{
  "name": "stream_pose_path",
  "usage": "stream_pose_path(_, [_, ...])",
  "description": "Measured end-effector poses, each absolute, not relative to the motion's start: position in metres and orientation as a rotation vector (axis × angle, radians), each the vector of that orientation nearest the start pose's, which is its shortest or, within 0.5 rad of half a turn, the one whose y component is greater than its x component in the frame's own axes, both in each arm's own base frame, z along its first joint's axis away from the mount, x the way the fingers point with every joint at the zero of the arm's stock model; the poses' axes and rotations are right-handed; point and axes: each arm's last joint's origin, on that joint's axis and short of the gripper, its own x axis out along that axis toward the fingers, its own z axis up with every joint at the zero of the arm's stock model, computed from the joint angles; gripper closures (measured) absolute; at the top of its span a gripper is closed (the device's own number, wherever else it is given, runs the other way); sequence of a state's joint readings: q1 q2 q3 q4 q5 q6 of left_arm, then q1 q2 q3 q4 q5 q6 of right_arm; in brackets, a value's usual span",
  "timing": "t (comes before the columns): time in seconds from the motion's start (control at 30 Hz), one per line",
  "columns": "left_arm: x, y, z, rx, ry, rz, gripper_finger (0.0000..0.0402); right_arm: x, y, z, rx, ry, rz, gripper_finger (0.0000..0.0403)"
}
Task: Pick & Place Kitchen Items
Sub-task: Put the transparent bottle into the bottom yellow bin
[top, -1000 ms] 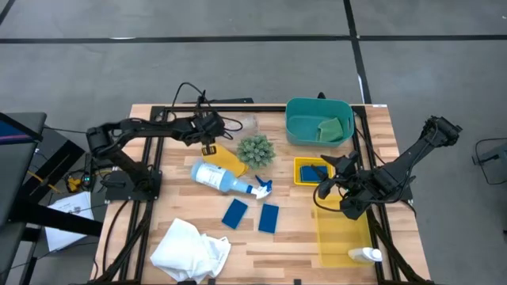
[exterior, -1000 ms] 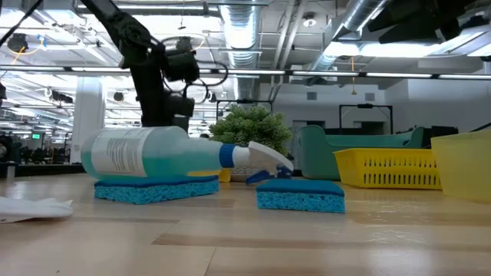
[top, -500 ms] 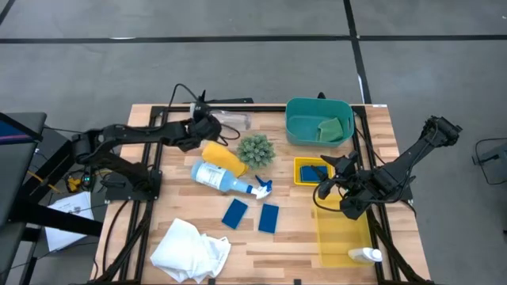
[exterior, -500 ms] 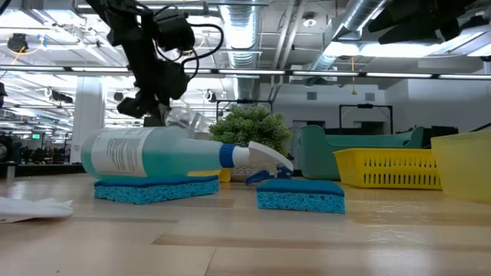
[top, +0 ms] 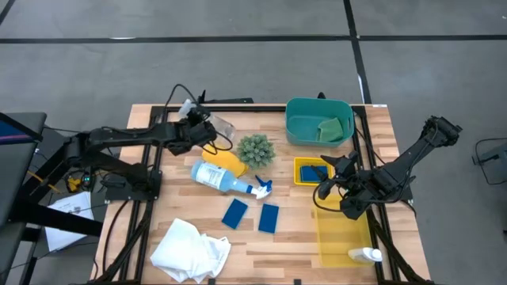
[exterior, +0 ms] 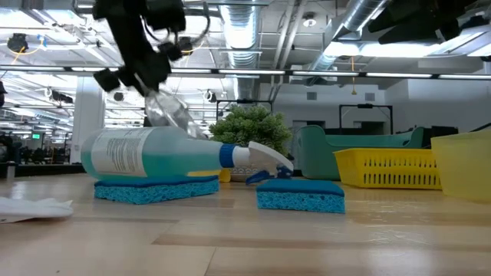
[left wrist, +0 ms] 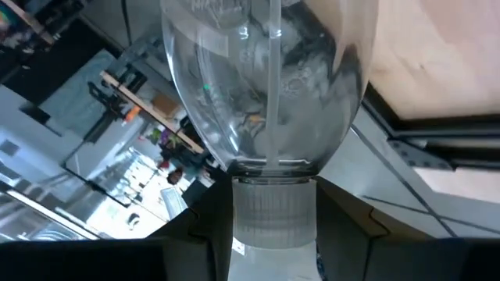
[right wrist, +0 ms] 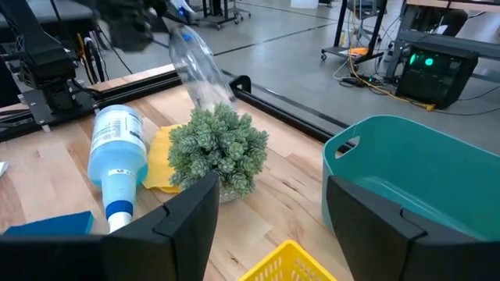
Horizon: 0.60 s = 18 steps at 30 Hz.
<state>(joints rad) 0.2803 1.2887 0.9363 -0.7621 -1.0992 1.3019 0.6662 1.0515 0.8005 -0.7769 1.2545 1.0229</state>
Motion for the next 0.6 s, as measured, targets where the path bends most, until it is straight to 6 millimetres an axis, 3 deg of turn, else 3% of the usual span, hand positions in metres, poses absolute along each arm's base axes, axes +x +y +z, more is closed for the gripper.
stream_pose_path(0.3, [0.187,0.077,0.306,1.449,1.85,0.204,0.0271,0.159,0.09,0.264,0.111,0.251,-0.736,0.0175])
stream_pose_path(0.6, [0.179,0.083,0.296,1.35,2.049,0.099,0.0271,0.159,0.09,0.265,0.117,0.247,-0.736,0.0175])
